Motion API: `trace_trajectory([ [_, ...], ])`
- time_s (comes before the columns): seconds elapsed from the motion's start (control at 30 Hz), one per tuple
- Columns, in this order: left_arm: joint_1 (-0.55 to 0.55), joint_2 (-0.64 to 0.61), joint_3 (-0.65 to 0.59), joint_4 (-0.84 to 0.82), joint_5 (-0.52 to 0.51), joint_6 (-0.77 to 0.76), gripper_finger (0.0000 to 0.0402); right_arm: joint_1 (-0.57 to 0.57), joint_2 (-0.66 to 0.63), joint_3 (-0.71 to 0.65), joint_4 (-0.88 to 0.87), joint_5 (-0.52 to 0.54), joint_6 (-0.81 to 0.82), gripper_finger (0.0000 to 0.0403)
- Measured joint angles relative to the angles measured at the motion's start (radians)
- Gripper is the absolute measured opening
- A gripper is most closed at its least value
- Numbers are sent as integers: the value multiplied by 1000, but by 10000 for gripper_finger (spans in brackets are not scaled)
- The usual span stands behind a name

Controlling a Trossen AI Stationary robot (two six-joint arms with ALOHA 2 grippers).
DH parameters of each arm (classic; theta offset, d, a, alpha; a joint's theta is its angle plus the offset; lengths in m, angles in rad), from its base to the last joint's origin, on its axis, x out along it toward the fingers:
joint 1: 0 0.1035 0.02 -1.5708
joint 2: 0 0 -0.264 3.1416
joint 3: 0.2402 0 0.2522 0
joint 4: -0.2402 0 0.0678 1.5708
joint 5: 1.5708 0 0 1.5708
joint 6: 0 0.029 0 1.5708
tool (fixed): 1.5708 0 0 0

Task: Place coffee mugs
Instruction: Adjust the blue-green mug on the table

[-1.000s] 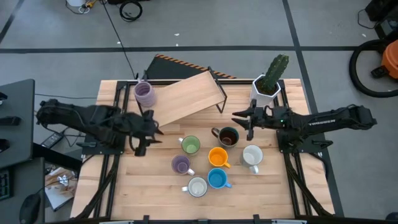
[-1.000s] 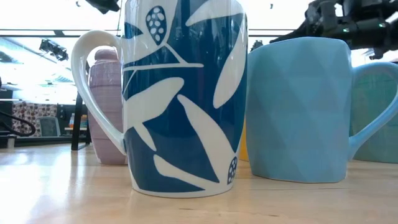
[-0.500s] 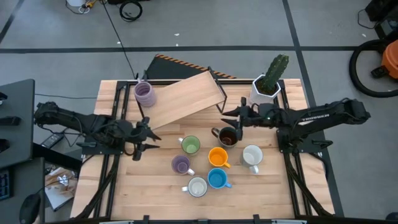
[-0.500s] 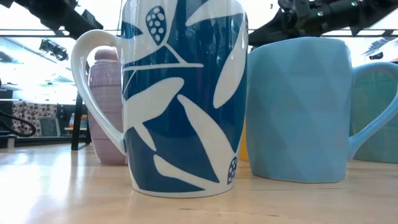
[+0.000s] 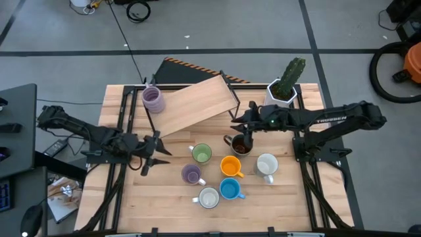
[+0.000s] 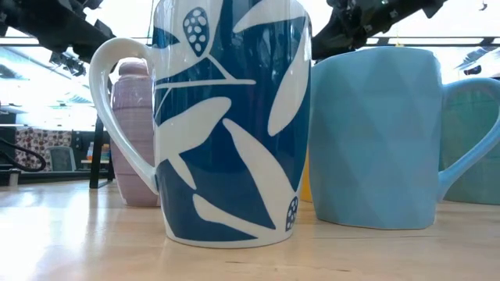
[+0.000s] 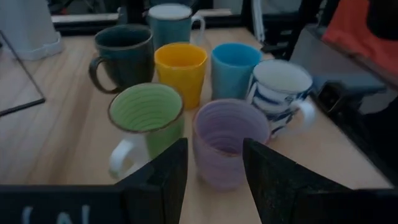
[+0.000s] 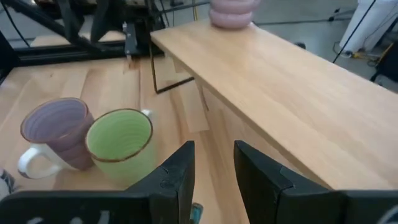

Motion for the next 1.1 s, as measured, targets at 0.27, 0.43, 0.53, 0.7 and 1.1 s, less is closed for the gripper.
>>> trace_trajectory([
  [0.27,-13,0,-18,40,-35,-41,160,59,101,115,-138,-1,-4,117],
  [0.43,-13,1,-20,27,-39,-122,160,87,181,178,-189,-4,-21,117],
  [0.53,-12,1,-20,29,-42,-150,160,103,231,217,-233,-8,-34,117],
  [0.7,-12,1,-20,31,-41,-164,160,126,301,321,-376,-7,-58,117],
  [1.1,-12,1,-20,34,-16,-148,160,170,321,455,-606,0,49,117],
])
